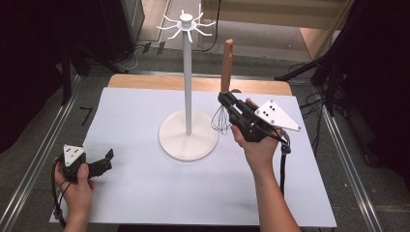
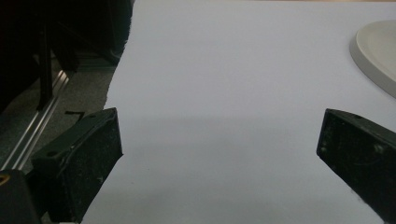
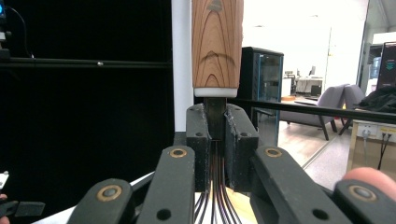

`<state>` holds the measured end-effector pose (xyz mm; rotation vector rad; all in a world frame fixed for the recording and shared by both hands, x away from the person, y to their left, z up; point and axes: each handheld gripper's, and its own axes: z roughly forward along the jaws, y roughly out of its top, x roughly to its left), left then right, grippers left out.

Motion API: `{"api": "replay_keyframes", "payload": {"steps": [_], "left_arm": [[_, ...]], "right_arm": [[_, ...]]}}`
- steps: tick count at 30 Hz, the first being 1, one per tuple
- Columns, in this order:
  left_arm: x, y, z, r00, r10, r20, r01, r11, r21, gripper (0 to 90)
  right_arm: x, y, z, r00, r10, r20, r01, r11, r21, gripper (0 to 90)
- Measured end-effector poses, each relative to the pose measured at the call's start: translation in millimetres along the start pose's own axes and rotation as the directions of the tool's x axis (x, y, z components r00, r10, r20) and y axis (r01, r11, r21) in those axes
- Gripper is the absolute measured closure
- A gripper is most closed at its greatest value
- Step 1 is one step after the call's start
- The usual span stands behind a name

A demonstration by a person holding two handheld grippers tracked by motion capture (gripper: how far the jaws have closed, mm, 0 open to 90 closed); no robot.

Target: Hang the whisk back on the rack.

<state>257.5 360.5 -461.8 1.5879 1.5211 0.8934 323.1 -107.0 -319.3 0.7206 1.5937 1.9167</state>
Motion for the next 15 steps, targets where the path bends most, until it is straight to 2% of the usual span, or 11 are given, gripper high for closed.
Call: {"api": "replay_keyframes", "payload": {"steps": [15], "left_arm": [[0.3,0.1,0.1,1.0,-0.005,0.003,0.005,1.0,0.002,0.7]], "right_arm": [[2.4,6.5,17.1,0.9993,0.015,-0.034,-0.016,1.0,-0.002,83.0]]}}
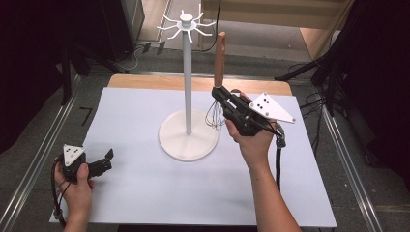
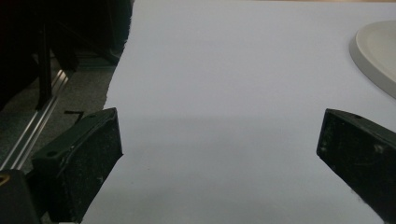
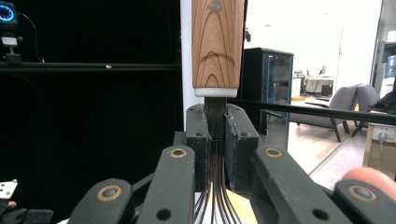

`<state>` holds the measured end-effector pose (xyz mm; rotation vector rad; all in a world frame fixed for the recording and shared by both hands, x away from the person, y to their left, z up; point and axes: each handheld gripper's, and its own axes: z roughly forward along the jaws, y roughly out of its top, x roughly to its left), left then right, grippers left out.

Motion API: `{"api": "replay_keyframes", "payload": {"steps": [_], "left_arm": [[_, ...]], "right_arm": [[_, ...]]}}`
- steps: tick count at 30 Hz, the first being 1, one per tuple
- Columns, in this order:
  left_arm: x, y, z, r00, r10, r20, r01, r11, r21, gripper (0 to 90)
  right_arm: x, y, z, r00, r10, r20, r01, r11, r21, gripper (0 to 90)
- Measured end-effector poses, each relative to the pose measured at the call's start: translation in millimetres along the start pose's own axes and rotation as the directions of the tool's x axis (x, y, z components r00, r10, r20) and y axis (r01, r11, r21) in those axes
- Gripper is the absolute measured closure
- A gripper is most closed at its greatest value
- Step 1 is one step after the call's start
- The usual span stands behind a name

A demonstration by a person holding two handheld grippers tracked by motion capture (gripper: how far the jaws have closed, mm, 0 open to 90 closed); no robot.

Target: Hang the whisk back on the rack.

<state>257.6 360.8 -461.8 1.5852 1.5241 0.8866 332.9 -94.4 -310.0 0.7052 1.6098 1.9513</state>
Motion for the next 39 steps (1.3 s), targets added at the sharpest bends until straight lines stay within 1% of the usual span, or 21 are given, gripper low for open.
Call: {"api": "replay_keyframes", "payload": {"steps": [6,8,18,39], "left_arm": [[0.3,0.1,-0.3,1.0,0.002,0.001,-0.002,1.0,0.001,0.7],[0.3,0.0,-0.2,1.0,0.002,0.001,-0.002,1.0,0.0,0.7],[0.2,0.0,-0.1,1.0,0.0,0.001,0.0,1.0,-0.002,0.7],[0.2,-0.1,-0.1,1.0,0.001,0.001,-0.001,1.0,-0.003,0.6]], "right_arm": [[0.5,1.2,7.4,0.9999,0.004,-0.014,-0.004,1.0,0.0,83.0],[0.8,1.1,10.1,0.9998,0.012,-0.017,-0.012,1.0,0.004,82.9],[1.1,-0.7,15.8,0.9989,0.032,-0.035,-0.032,0.999,0.011,82.9],[2.2,0.3,26.0,0.9981,0.034,-0.051,-0.033,0.999,0.018,82.9]]}}
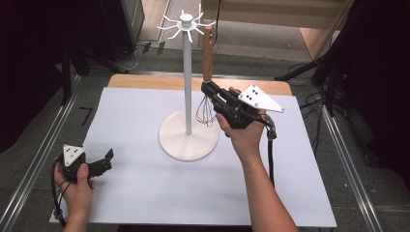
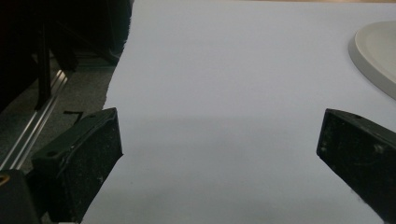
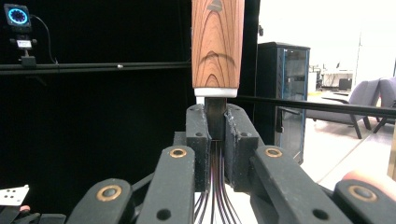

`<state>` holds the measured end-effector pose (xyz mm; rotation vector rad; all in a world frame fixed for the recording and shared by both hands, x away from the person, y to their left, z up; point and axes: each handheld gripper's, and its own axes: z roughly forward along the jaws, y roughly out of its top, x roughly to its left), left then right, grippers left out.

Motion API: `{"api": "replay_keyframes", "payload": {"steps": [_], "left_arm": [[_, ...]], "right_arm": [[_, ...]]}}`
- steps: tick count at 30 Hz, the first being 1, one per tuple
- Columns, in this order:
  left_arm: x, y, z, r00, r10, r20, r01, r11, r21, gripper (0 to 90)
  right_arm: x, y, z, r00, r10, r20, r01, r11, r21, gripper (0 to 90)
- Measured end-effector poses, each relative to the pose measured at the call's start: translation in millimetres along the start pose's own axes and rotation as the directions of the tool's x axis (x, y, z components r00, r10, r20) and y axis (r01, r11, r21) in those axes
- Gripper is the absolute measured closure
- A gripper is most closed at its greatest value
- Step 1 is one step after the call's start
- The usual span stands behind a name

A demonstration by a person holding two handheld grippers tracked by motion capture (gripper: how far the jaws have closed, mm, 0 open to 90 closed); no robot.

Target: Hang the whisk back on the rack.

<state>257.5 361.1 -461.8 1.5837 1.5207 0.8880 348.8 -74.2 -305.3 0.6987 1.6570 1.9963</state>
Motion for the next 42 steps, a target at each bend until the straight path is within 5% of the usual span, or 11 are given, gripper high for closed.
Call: {"api": "replay_keyframes", "payload": {"steps": [34,42], "left_arm": [[0.0,0.0,0.0,1.0,0.0,0.0,0.0,1.0,0.001,0.7],[0.0,0.0,0.1,1.0,-0.002,-0.001,0.002,1.0,0.0,0.7]], "right_arm": [[-1.5,-9.0,6.3,0.9998,-0.017,0.009,0.017,1.0,0.014,82.8],[-2.6,-5.3,4.0,0.9995,0.032,0.006,-0.032,0.999,0.044,78.1]]}}
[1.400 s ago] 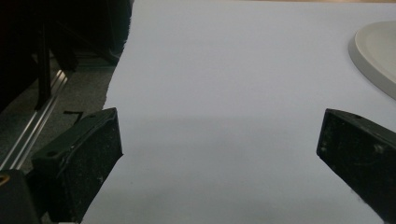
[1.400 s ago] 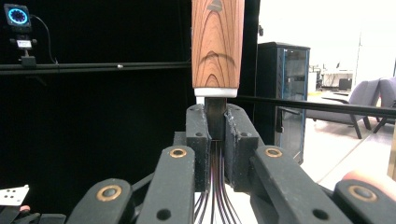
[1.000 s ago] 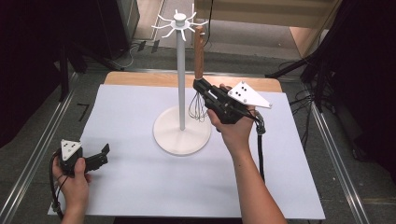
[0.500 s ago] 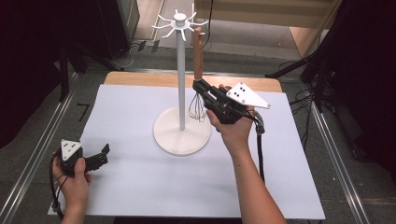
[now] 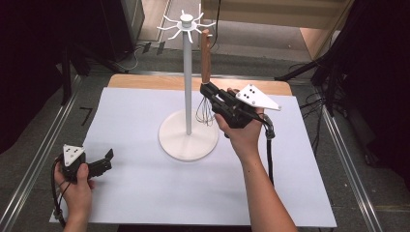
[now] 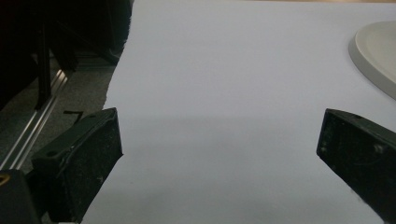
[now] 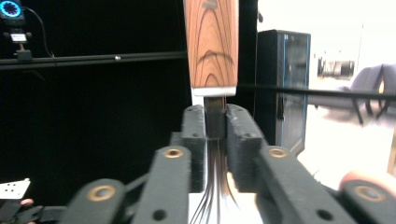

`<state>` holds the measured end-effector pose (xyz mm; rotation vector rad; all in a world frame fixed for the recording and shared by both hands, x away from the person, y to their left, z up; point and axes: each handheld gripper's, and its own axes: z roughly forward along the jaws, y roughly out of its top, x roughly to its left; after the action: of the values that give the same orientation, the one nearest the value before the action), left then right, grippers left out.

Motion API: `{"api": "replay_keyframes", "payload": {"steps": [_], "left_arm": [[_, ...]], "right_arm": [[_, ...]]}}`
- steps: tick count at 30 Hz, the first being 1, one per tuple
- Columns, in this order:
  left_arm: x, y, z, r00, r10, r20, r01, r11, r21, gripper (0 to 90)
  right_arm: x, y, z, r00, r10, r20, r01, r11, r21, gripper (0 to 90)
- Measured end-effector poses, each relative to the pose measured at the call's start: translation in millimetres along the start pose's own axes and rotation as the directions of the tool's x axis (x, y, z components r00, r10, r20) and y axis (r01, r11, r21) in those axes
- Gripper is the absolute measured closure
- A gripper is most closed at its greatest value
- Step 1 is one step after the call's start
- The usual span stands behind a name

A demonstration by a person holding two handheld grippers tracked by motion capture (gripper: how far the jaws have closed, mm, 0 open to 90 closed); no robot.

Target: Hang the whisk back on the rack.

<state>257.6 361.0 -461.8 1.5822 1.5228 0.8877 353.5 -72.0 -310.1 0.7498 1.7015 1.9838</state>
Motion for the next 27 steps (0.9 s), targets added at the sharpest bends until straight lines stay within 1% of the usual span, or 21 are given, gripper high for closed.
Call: {"api": "replay_keyframes", "payload": {"steps": [1,2,3,4,5,7,11,13,15,18,19,21,25,26,27], "left_arm": [[0.0,0.0,0.0,1.0,0.0,0.0,0.0,1.0,0.0,0.7],[0.0,0.0,0.0,1.0,0.0,0.0,0.0,1.0,0.0,0.7],[0.0,0.0,0.0,1.0,0.0,0.0,0.0,1.0,0.0,0.7],[0.0,0.0,0.0,1.0,0.0,0.0,0.0,1.0,0.0,0.7],[0.1,0.0,0.1,1.0,0.0,0.0,0.0,1.0,0.0,0.7],[0.1,0.0,0.0,1.0,0.0,-0.001,0.0,1.0,0.001,0.7],[0.1,0.0,0.1,1.0,0.0,-0.001,0.0,1.0,0.001,0.7],[0.1,0.0,0.1,1.0,0.0,0.0,0.0,1.0,0.0,0.7],[0.0,0.0,0.2,1.0,0.0,0.0,0.0,1.0,0.0,0.7],[-0.2,-0.1,0.2,1.0,0.001,0.0,-0.001,1.0,0.0,0.7],[-0.2,0.0,0.1,1.0,0.001,0.001,-0.001,1.0,0.001,0.7],[-0.2,0.1,0.0,1.0,0.003,0.001,-0.003,1.0,0.003,0.7],[-0.3,0.0,0.1,1.0,0.003,-0.001,-0.003,1.0,0.0,0.6],[-0.3,0.0,0.1,1.0,0.004,0.0,-0.004,1.0,0.001,0.7],[-0.3,0.0,0.1,1.0,0.004,-0.002,-0.004,1.0,0.0,0.7]], "right_arm": [[-0.4,0.6,-0.9,0.9999,0.014,0.001,-0.014,1.0,0.013,72.0],[-0.6,1.1,-1.4,0.9996,0.027,-0.001,-0.027,1.0,0.013,63.5],[0.0,1.9,-2.1,0.9986,0.053,0.007,-0.053,0.998,0.03,55.1],[1.6,2.7,-3.0,0.9978,0.06,0.026,-0.062,0.997,0.052,50.0],[2.3,2.6,-4.0,0.9983,0.046,0.037,-0.048,0.997,0.057,46.9],[3.2,1.6,-6.0,0.9979,0.031,0.056,-0.034,0.998,0.058,40.8],[0.2,-1.7,-11.5,0.9933,0.018,0.114,-0.026,0.997,0.068,32.0],[-3.6,-3.9,-15.2,0.9899,0.02,0.14,-0.031,0.996,0.08,29.6],[-6.8,-5.9,-18.5,0.9854,0.002,0.17,-0.017,0.996,0.085,29.0],[-11.8,-9.5,-25.3,0.9808,0.007,0.195,-0.026,0.995,0.093,27.1],[-13.8,-11.4,-27.9,0.9772,0.0,0.213,-0.021,0.995,0.1,26.9],[-17.2,-14.5,-32.1,0.973,0.002,0.231,-0.029,0.993,0.114,23.9],[-22.5,-20.6,-40.0,0.9649,-0.011,0.262,-0.027,0.99,0.139,21.4],[-24.1,-22.2,-42.1,0.962,-0.023,0.272,-0.018,0.989,0.147,21.3],[-24.8,-23.6,-44.4,0.96,-0.022,0.279,-0.023,0.987,0.157,20.6]]}}
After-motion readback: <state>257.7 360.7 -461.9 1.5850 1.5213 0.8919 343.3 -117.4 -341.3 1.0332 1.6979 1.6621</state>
